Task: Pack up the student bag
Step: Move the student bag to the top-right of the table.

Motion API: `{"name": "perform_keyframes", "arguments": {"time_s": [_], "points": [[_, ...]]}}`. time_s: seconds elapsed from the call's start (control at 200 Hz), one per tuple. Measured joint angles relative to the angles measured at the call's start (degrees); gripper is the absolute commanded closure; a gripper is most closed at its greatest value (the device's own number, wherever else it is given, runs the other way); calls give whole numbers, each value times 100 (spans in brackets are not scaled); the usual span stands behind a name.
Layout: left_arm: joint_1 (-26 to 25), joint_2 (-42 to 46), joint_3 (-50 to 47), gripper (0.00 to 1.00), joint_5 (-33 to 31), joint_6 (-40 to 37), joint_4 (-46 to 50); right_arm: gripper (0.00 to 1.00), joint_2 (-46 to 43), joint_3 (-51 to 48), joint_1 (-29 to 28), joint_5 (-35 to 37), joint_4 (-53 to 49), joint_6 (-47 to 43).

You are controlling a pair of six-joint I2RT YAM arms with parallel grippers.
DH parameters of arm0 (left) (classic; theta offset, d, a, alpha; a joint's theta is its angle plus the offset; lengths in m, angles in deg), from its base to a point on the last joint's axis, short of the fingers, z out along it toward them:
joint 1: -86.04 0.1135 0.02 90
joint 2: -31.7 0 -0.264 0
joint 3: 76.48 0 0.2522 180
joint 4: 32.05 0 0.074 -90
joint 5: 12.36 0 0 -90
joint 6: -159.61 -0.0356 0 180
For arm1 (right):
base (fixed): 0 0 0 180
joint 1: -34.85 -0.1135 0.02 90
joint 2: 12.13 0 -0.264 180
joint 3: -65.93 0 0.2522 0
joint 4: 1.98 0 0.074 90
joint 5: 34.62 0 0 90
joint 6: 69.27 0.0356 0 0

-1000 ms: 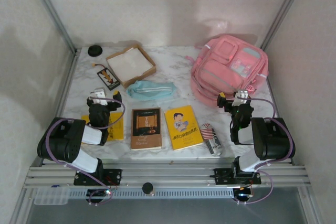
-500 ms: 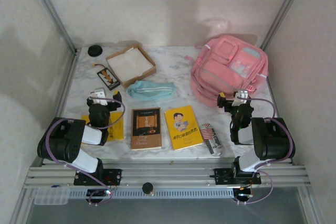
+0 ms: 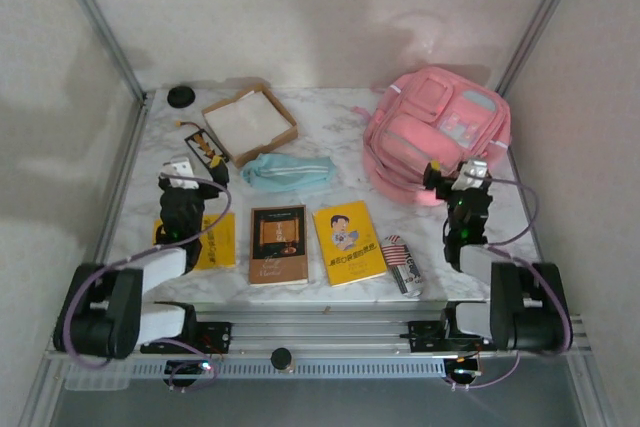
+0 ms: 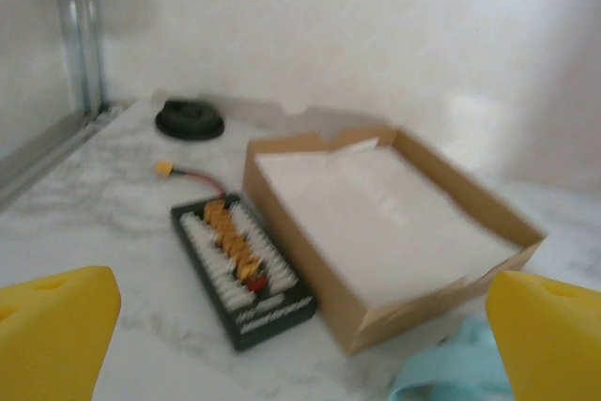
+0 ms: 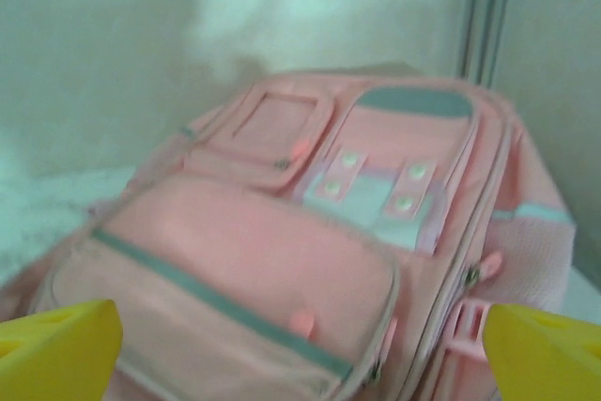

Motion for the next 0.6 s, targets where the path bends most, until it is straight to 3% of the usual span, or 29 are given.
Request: {"name": "perform_keyframes", "arguments": {"time_s": [0.16,0.29,0.466,0.601], "points": [[17,896,632,1,131,1202,1167,1,-682,1139,13,341,-2011,1115],[48,1172,885,1,229,2312,1746,1,-944,1491,103,245,-3300,2015],[11,1058,1292,1,763,3303,2763,1,-831,1755,363,-424,-4986,2723],[-463,1067,1449,1,942,3738,3357,1,-634,1836,1029,-1187,-5724,3095]]}}
